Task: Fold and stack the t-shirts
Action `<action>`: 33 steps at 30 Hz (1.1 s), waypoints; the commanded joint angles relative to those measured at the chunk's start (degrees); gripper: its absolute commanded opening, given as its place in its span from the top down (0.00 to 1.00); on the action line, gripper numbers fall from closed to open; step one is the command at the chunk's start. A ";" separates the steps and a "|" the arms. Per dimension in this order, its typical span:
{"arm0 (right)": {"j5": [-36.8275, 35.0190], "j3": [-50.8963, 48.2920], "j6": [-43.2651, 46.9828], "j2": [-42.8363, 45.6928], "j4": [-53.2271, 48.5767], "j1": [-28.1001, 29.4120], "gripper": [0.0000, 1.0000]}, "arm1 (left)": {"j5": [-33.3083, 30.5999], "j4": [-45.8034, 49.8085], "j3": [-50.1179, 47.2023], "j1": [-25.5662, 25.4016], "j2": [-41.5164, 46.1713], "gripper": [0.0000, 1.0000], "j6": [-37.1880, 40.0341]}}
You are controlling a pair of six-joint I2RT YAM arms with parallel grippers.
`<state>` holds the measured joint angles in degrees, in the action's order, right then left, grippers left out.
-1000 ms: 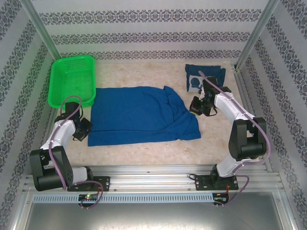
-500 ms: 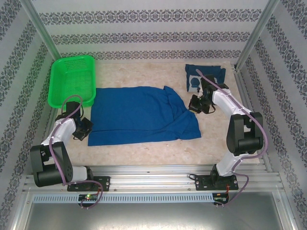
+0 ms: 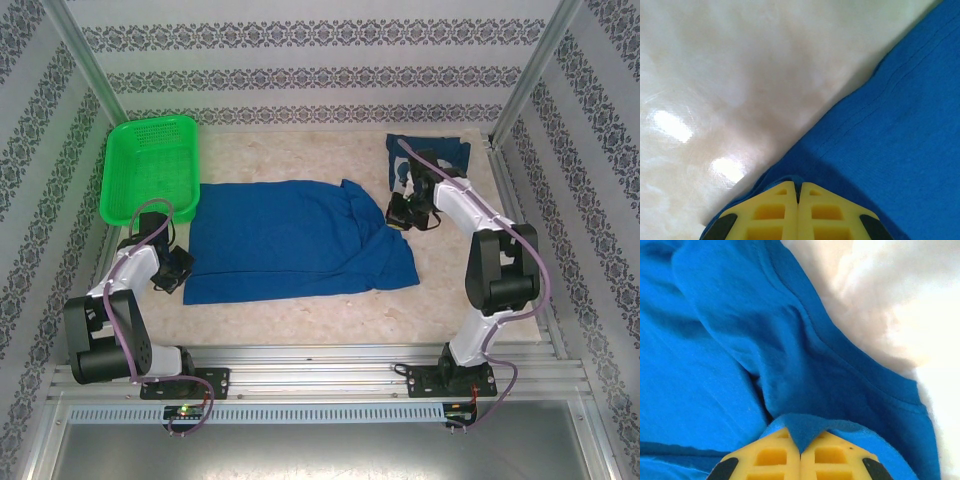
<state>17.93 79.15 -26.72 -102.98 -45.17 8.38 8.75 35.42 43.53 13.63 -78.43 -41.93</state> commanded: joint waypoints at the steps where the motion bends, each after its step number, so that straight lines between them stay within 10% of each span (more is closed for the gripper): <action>1: -1.05 3.28 1.20 -1.60 -1.50 0.92 1.00 | -1.45 -0.83 1.06 0.52 -0.60 1.00 1.50; 6: -1.15 5.68 1.37 -3.81 -2.02 1.59 1.00 | -1.90 -0.81 1.03 0.52 -0.51 0.95 1.24; 11: -1.49 6.12 1.50 -5.12 -2.28 1.75 0.96 | -1.38 -1.20 1.06 0.52 1.07 0.50 0.48; 19: -1.39 4.35 1.34 2.90 -3.23 0.43 0.37 | 1.60 5.47 4.55 0.52 8.00 0.18 -1.59; 33: 6.05 -25.91 -3.37 22.16 -0.74 -7.96 0.34 | 3.84 10.15 -6.44 0.61 15.64 0.21 -4.66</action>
<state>21.19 55.77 -28.95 -79.79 -47.53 0.23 12.01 43.57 38.37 13.63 -62.17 -45.43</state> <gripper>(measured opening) 0.664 0.795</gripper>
